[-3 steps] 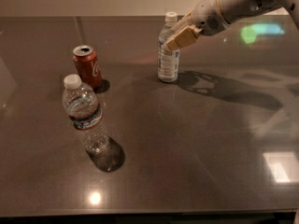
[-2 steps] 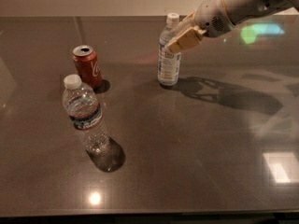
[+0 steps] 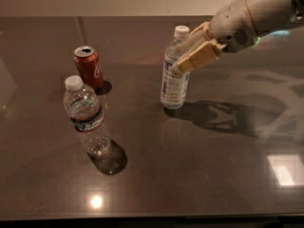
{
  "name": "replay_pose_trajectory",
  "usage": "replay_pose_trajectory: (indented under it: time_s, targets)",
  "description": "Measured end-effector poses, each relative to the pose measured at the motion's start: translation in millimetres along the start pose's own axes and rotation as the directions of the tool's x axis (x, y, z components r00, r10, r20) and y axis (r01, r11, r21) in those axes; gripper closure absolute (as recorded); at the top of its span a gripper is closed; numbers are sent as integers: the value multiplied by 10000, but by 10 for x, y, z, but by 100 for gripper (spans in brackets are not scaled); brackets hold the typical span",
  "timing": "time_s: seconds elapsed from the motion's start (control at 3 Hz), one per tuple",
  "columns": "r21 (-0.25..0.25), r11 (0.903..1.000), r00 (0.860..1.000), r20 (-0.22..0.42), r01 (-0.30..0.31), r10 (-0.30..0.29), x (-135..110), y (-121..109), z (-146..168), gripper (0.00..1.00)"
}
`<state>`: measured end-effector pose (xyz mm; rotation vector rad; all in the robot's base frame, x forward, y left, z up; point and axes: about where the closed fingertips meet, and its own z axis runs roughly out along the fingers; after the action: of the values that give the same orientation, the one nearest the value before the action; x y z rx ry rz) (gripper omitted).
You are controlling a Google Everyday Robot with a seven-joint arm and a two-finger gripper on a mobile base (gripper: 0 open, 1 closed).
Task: Move blue plastic bottle near water bottle
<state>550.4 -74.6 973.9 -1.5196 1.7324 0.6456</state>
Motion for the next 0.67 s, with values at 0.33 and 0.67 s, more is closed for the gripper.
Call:
replay_pose_trajectory:
  time_s: [0.33,0.67]
  targets:
    - [-542,9978,9991,161,393,-385,-54,413,-9,100]
    - [-1021,9918,9968,268,771,-747,-152,680,71,100]
